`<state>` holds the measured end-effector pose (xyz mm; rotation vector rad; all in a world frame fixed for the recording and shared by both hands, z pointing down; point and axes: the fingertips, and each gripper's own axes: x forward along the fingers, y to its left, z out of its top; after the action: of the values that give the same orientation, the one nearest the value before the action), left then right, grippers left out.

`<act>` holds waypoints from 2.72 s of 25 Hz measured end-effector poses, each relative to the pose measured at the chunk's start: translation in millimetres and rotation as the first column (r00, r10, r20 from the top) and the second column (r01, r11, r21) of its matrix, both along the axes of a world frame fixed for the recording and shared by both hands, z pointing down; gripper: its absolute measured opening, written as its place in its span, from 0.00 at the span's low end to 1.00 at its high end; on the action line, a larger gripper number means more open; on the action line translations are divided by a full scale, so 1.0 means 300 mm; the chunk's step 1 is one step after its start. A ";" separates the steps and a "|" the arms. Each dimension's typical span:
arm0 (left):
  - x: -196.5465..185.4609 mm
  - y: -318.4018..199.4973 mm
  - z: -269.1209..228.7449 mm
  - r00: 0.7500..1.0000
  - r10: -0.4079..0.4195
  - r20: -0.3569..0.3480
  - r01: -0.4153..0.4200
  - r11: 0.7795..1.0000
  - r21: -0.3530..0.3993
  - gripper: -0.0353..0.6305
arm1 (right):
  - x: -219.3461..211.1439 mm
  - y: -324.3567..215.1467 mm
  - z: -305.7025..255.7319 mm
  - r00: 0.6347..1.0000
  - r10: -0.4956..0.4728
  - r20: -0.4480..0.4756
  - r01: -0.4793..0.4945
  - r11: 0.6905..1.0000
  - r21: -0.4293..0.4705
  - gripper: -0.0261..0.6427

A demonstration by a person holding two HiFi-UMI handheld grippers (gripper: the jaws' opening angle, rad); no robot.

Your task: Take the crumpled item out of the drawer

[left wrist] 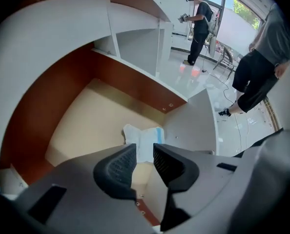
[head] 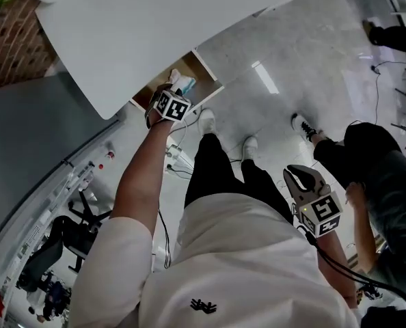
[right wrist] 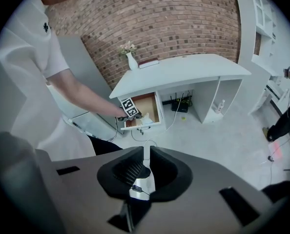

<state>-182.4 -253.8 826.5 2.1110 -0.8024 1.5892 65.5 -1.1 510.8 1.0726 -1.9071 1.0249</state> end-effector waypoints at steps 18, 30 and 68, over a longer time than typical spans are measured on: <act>0.003 -0.091 0.239 0.993 0.042 0.111 -0.035 0.997 -0.069 0.12 | 0.045 -0.025 0.163 1.000 0.029 -0.013 -0.030 0.996 -0.079 0.13; 0.053 -0.048 0.063 0.998 -0.052 0.048 0.053 0.998 -0.025 0.09 | 0.112 0.032 0.097 0.999 0.036 0.017 -0.036 0.999 0.007 0.13; 0.408 0.937 -1.286 0.963 -0.088 -0.253 0.142 0.969 0.201 0.09 | 0.497 0.606 -0.399 0.987 -0.098 0.128 0.042 0.923 0.382 0.09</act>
<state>-59.9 27.5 440.8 2.3054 -1.0318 1.1996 214.7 180.7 391.0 1.1540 -2.3103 0.7246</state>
